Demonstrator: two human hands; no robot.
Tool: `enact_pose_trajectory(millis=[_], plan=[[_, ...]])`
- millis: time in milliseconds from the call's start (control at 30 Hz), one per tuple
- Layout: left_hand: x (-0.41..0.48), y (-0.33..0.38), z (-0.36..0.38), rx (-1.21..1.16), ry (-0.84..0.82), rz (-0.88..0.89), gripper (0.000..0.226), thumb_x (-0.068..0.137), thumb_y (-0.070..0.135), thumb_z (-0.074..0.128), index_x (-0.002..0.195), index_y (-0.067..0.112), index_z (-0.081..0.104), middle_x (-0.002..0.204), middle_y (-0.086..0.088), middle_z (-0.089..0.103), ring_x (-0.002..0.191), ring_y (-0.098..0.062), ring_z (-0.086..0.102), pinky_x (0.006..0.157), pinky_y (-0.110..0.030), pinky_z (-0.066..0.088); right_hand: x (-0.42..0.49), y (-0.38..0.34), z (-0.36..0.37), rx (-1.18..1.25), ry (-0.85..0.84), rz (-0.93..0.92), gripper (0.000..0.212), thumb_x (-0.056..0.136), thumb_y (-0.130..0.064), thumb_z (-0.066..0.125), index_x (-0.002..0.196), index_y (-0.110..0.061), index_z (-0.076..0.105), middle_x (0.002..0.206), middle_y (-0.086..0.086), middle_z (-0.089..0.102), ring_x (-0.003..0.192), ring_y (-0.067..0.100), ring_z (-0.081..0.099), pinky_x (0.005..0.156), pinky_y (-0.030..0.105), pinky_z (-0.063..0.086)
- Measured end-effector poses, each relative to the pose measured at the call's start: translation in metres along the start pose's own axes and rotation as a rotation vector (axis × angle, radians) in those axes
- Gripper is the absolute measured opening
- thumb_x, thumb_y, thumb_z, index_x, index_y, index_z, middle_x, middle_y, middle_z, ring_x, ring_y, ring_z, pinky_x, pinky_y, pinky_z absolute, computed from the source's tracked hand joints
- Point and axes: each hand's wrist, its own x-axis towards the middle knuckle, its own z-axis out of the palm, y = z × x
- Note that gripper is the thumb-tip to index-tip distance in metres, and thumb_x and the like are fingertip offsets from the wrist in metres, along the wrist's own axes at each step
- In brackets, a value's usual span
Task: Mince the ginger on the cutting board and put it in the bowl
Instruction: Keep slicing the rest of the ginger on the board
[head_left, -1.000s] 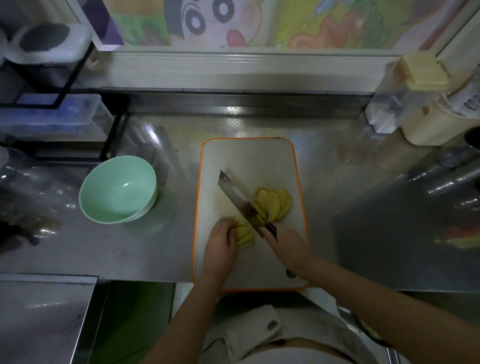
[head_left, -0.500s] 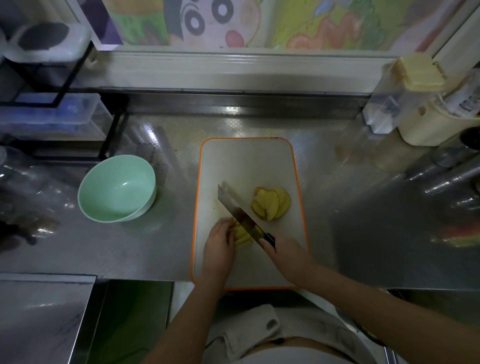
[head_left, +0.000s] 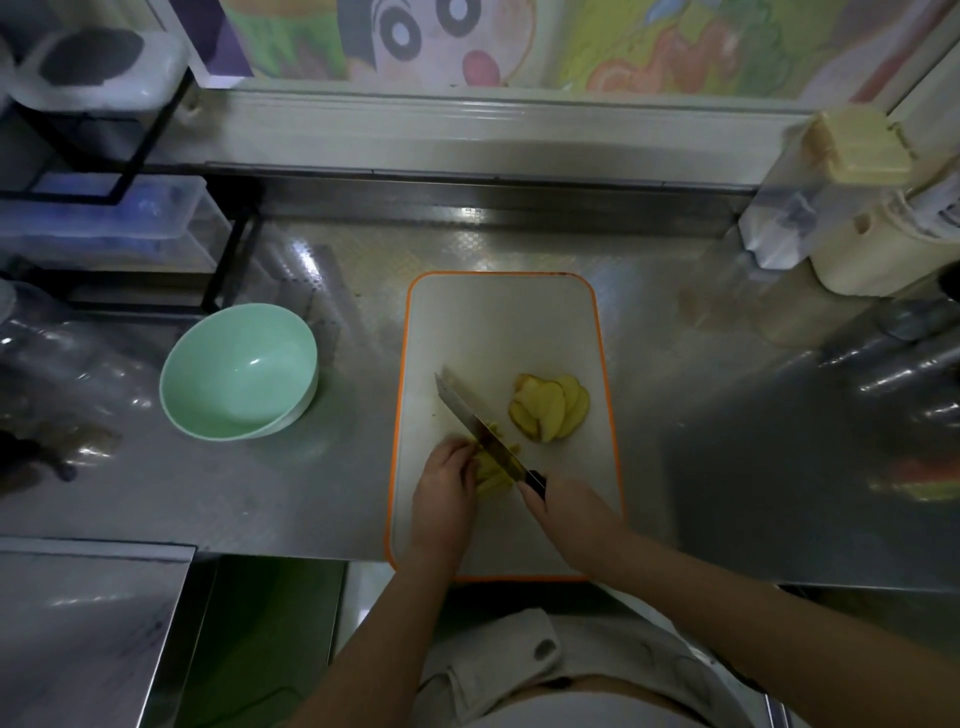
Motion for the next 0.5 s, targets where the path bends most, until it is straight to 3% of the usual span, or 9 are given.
enact_pose_trajectory(millis=[133,333,500], plan=[[-0.001,0.001,-0.001,-0.005,0.002,0.002,0.023,0.088,0.003,0.056,0.108,0.003,0.066,0.11,-0.011,0.063,0.101,-0.023,0.058,0.086,-0.006,0.027,0.007,0.002,0.004,-0.023,-0.019,0.036,0.032,0.099,-0.036,0.038,0.068,-0.027,0.037,0.064,-0.007,0.043,0.063,0.014,0.048,0.057,0.027,0.036],[-0.003,0.0,0.0,-0.001,-0.009,0.007,0.023,0.089,0.005,0.054,0.109,0.004,0.066,0.112,-0.009,0.062,0.101,-0.021,0.056,0.086,-0.005,0.027,0.006,0.003,0.004,-0.006,0.0,0.025,0.024,0.1,-0.034,0.039,0.088,-0.016,0.048,0.078,0.001,0.051,0.073,0.016,0.051,0.063,0.026,0.037],[-0.003,0.003,0.0,-0.003,-0.009,0.014,0.022,0.092,0.009,0.051,0.109,0.006,0.064,0.113,-0.007,0.06,0.103,-0.017,0.054,0.087,-0.011,0.032,0.01,0.01,-0.013,0.029,-0.013,-0.008,0.037,0.1,-0.029,0.04,0.064,-0.023,0.037,0.062,-0.007,0.04,0.054,0.005,0.039,0.049,0.021,0.03]])
